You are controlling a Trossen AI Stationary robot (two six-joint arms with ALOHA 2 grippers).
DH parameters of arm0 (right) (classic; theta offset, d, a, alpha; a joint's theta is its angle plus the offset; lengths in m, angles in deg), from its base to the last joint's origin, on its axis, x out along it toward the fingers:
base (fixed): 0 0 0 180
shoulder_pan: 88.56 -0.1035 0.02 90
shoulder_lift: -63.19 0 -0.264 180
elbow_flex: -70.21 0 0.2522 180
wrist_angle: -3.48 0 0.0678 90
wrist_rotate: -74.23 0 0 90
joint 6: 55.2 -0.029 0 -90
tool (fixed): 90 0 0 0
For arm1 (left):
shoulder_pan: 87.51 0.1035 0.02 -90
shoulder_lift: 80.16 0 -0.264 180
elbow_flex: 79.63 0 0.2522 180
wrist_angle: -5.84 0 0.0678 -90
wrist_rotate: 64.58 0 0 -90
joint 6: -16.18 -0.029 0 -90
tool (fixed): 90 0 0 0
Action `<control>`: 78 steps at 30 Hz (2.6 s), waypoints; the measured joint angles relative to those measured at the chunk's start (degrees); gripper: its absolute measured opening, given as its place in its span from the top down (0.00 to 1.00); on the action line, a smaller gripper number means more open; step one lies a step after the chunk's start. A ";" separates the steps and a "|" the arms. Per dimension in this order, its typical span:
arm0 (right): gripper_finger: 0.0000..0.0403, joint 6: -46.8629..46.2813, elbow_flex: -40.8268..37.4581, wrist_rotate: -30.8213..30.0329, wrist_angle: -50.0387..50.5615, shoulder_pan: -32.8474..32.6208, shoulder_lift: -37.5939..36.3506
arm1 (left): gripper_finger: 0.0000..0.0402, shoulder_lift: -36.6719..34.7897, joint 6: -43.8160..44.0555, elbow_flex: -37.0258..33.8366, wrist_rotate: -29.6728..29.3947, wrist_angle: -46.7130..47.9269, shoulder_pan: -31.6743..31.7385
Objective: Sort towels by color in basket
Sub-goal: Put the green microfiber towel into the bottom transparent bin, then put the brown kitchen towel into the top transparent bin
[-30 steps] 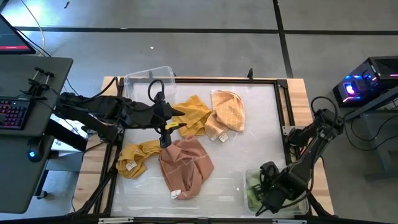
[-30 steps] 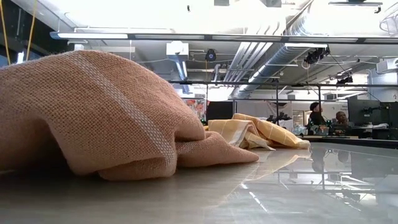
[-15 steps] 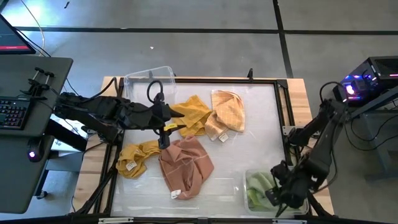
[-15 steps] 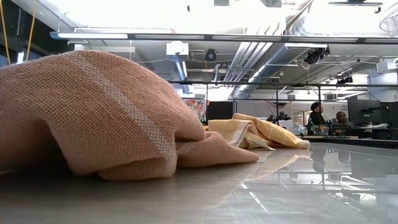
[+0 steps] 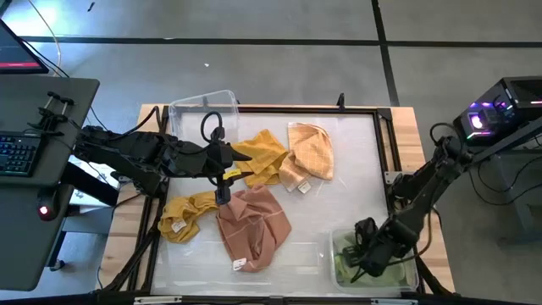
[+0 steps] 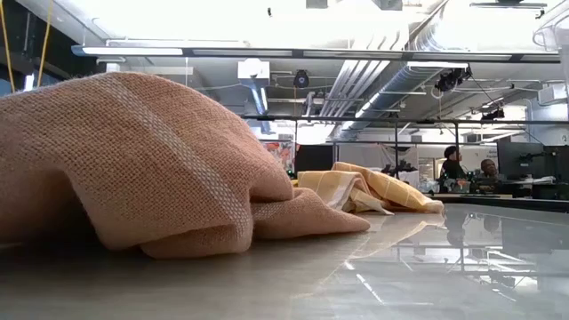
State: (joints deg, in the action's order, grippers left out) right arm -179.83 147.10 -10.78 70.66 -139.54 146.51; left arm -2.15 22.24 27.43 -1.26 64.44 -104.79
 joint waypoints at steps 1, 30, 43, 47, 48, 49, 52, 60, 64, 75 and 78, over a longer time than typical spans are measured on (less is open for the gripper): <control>0.74 0.26 1.35 0.06 1.08 -0.23 -0.62 | 0.60 -0.02 -0.26 0.00 0.64 0.04 0.00; 0.58 55.89 13.84 -55.20 -9.33 24.37 -4.10 | 0.50 19.80 -12.59 -23.02 24.04 -13.03 -2.16; 0.58 67.23 13.84 -40.36 -14.87 23.81 -3.36 | 0.75 32.71 -1.68 -22.91 21.59 -12.56 -2.10; 0.58 67.28 13.84 -40.97 -12.92 22.81 -3.36 | 0.96 29.37 3.21 -23.04 20.61 -8.39 -1.77; 0.58 67.25 13.84 -41.15 -12.20 22.71 -3.36 | 0.96 27.68 4.61 -23.00 19.58 -7.57 -1.75; 0.58 67.03 13.84 -41.36 -11.65 22.69 -3.36 | 0.95 25.69 5.96 -22.49 18.15 -5.93 -1.75; 0.58 66.66 13.84 -41.62 -10.37 22.62 -3.36 | 0.97 19.42 7.33 -18.46 12.56 -0.18 -1.75; 0.58 70.37 13.84 -47.10 -9.93 22.45 -3.36 | 0.98 5.22 4.68 -1.27 -16.29 12.91 -1.21; 0.58 73.07 13.84 -50.55 -9.87 23.41 -3.36 | 0.98 -0.29 -2.15 5.10 -30.12 12.92 0.44; 0.58 81.58 13.84 -54.74 -9.75 34.27 -3.36 | 0.98 -12.36 -18.13 3.28 -29.11 15.37 27.82; 0.58 83.18 13.84 -53.64 -9.99 38.93 -3.36 | 0.99 -14.27 -19.10 -4.12 -22.49 11.01 37.06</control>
State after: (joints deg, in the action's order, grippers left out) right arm -96.65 160.94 -64.41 60.67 -100.62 143.15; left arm -16.42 3.14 23.30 -23.75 75.45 -67.73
